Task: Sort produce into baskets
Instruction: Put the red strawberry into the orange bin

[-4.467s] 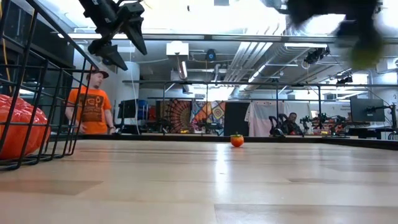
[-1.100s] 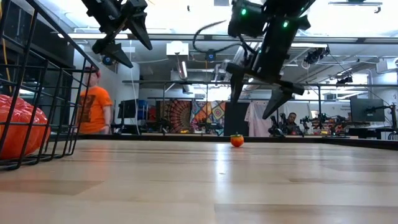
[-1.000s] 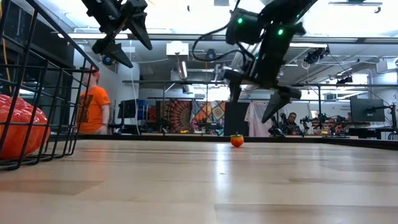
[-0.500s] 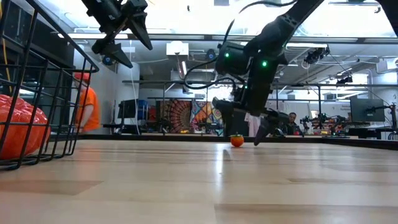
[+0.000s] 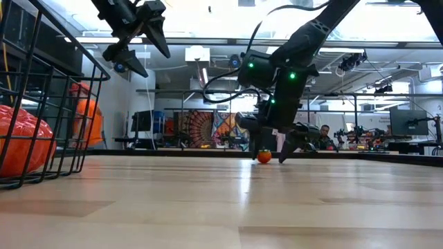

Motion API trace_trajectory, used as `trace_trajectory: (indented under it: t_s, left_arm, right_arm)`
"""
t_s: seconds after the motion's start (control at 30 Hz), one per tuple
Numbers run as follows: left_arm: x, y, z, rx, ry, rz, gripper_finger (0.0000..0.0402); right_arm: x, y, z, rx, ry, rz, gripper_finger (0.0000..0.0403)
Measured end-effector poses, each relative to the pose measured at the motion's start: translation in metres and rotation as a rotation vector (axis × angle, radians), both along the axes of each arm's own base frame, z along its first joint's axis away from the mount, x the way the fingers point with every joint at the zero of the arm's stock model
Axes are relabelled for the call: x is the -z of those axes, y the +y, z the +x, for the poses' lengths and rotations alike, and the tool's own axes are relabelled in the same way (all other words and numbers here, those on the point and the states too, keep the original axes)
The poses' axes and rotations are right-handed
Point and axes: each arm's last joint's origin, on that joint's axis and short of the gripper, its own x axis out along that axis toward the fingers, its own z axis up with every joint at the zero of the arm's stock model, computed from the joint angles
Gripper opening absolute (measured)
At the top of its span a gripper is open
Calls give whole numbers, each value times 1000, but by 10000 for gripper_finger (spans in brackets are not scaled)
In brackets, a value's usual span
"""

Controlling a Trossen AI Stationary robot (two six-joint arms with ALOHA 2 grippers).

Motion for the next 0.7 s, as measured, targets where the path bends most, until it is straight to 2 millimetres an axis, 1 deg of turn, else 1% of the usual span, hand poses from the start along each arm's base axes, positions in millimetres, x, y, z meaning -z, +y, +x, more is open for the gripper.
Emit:
trace_trajectory:
  t_s: [0.23, 0.4, 0.57, 0.63, 0.7]
  left_arm:
    - [9, 2, 9, 1, 40, -20, 395]
    - [17, 3, 15, 30, 66, -64, 395]
    - [19, 1, 17, 77, 59, -113, 395]
    - [16, 0, 15, 91, 43, -125, 395]
    - [10, -2, 10, 113, 7, -131, 395]
  right_arm:
    - [0, 0, 0, -27, 14, -11, 220]
    - [-2, 0, 0, -49, 7, -11, 167]
    - [-18, 1, -1, -102, -15, -36, 127]
    - [-26, 1, -2, -121, -33, -49, 118]
    - [-39, 4, -3, -152, -72, -63, 113]
